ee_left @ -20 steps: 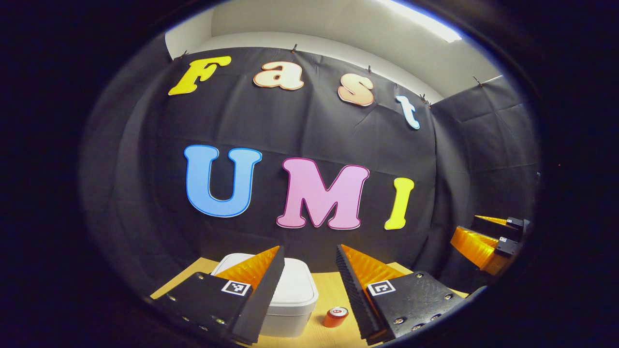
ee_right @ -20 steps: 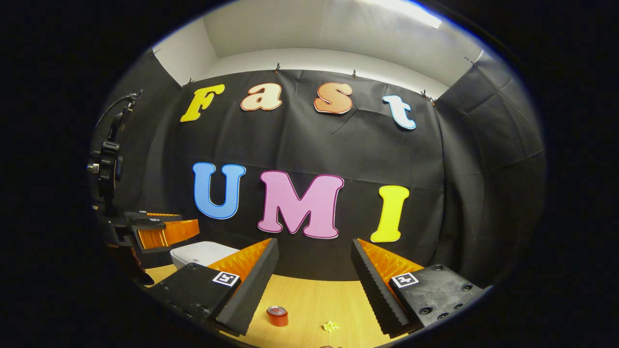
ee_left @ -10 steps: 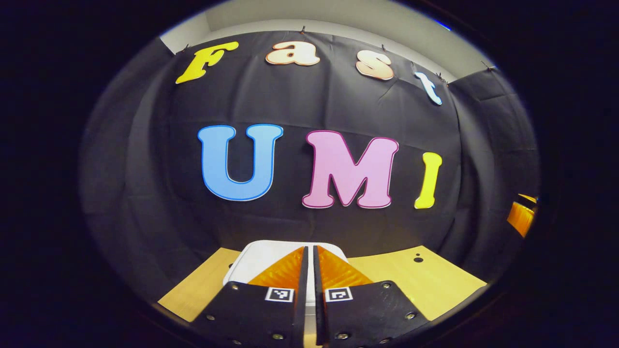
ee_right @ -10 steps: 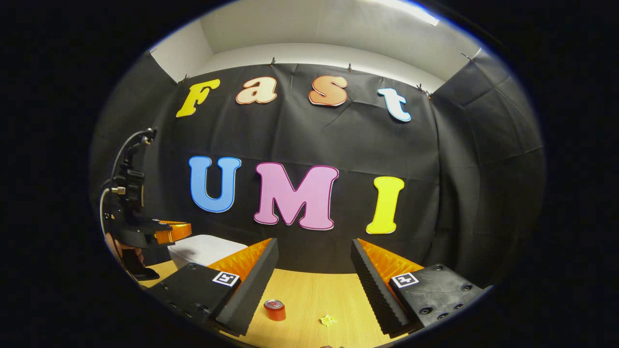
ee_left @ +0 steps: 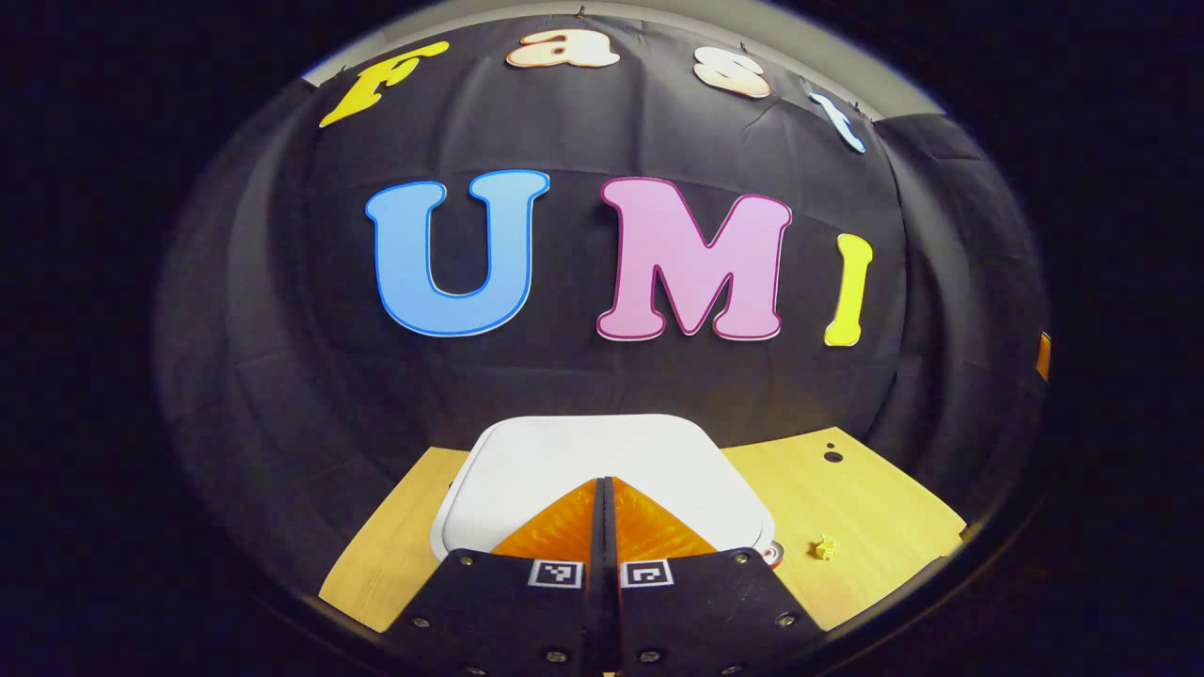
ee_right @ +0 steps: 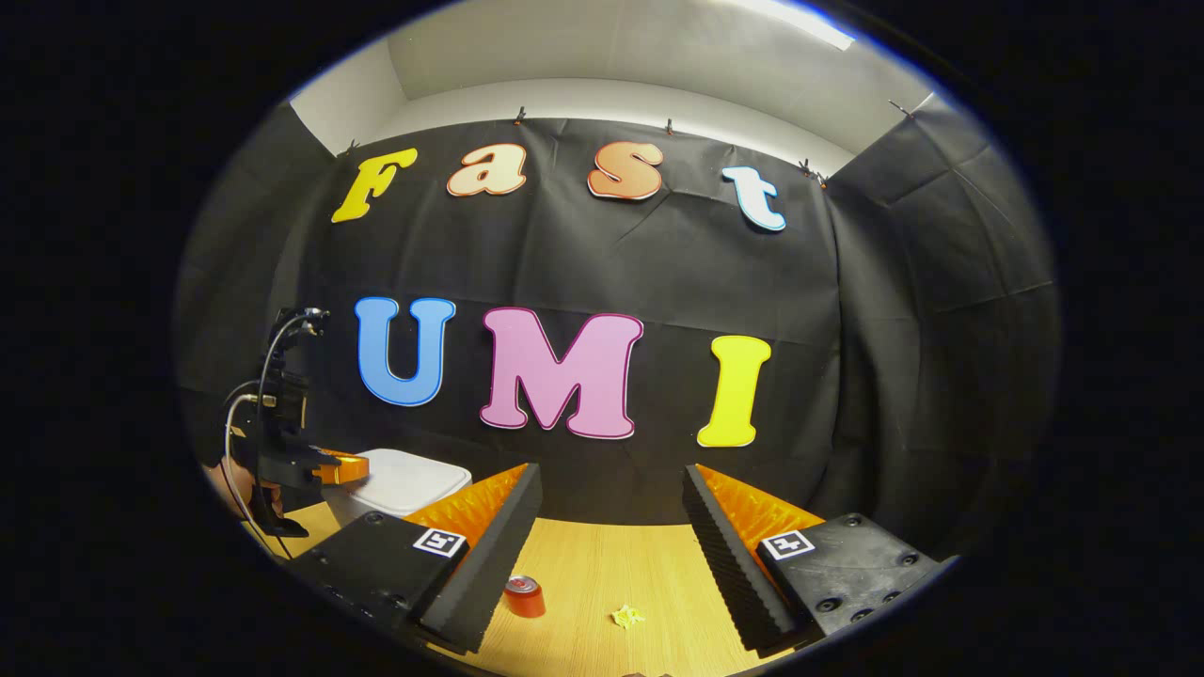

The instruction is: Press the lid of the desktop garbage bin to open it, pick up the crumpled paper on the desktop and throw it into the bin, then pick up the pop can on the desktop and drop it into the bin, and finally close the garbage bin lid.

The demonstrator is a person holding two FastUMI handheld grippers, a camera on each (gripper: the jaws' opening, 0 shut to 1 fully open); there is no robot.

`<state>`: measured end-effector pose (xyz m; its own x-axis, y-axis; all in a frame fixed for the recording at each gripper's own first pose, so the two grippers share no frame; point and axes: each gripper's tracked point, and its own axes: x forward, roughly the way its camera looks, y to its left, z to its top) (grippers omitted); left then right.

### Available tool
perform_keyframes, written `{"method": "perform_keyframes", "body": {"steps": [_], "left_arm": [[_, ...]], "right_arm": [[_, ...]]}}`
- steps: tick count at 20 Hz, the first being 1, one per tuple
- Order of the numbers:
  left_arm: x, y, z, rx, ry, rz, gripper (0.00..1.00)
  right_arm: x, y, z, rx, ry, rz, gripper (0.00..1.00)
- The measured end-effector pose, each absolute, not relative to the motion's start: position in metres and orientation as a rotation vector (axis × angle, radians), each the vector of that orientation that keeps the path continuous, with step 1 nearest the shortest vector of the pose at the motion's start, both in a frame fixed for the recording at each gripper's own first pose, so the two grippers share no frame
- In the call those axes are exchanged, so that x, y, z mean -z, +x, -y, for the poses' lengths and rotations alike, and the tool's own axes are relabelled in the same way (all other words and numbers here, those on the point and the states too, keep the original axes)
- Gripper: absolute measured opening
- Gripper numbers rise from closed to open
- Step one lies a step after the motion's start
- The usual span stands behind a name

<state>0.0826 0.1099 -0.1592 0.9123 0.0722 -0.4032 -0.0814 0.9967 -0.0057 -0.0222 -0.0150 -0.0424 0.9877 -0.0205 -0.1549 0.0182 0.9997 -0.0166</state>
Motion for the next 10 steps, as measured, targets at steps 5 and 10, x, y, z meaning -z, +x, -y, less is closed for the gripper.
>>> {"method": "perform_keyframes", "body": {"steps": [5,10], "left_arm": [[0.163,0.081,-0.107,-0.078,0.024,-0.414,0.01],[0.166,0.079,-0.108,-0.067,0.083,-0.416,0.01]], "right_arm": [[0.054,-0.023,0.020,0.035,-0.014,-0.180,0.98],[0.069,-0.022,0.015,0.024,-0.016,-0.220,0.98]]}}
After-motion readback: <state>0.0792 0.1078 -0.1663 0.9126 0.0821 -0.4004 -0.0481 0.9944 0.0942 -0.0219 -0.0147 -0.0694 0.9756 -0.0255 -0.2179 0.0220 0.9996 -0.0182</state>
